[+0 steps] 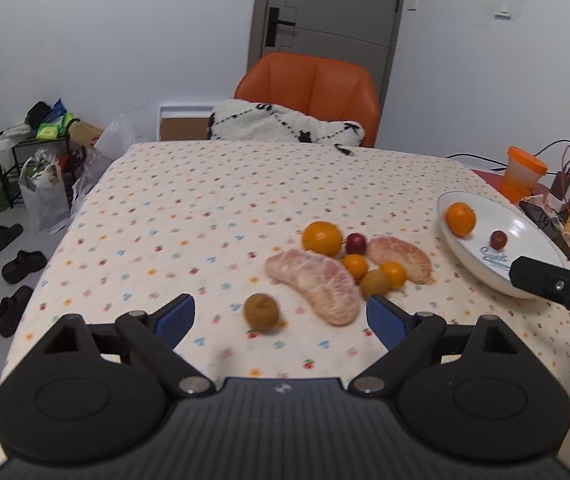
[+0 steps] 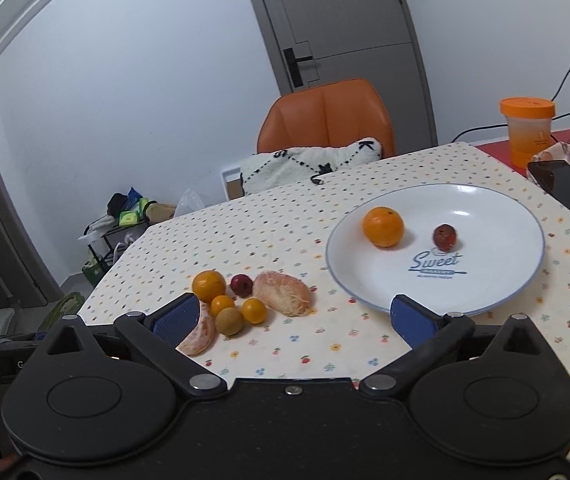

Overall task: Organize fruits
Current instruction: 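Open and withdraw both tools from the plate back toward the fruit cluster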

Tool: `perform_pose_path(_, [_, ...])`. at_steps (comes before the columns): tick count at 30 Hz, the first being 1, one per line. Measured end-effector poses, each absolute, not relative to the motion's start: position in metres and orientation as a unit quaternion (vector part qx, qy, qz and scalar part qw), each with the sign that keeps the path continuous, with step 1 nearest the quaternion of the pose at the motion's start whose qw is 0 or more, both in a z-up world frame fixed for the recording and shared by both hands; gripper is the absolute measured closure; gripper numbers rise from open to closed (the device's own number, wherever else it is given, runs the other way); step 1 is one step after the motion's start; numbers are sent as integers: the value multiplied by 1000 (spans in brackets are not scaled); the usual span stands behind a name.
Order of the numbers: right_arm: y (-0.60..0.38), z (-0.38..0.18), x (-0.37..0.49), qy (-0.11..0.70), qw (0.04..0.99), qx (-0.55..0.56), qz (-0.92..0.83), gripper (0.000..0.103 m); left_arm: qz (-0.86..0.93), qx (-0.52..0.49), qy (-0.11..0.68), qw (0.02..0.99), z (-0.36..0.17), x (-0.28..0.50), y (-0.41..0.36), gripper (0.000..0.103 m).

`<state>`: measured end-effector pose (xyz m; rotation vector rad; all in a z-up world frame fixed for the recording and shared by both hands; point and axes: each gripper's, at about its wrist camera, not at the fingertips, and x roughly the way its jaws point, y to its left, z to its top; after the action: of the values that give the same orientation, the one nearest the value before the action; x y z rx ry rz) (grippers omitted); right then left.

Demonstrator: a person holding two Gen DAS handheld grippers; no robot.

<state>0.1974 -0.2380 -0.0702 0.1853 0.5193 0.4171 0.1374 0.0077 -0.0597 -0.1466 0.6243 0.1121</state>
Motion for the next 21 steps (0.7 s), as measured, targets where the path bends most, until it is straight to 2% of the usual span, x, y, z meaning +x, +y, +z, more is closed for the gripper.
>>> perform_pose_path(17, [-210,-83,208,279,929,73,231,0,66,-103,302,945,-74,137,36,13])
perform_pose_path(20, [-207,-85,213,285,925,76,238,3,63,-103,298,947,-76,142,34,14])
perform_pose_path(21, [-206,-85,214,287,924,74,240,7,62,-102,297,947,-77,143,33,15])
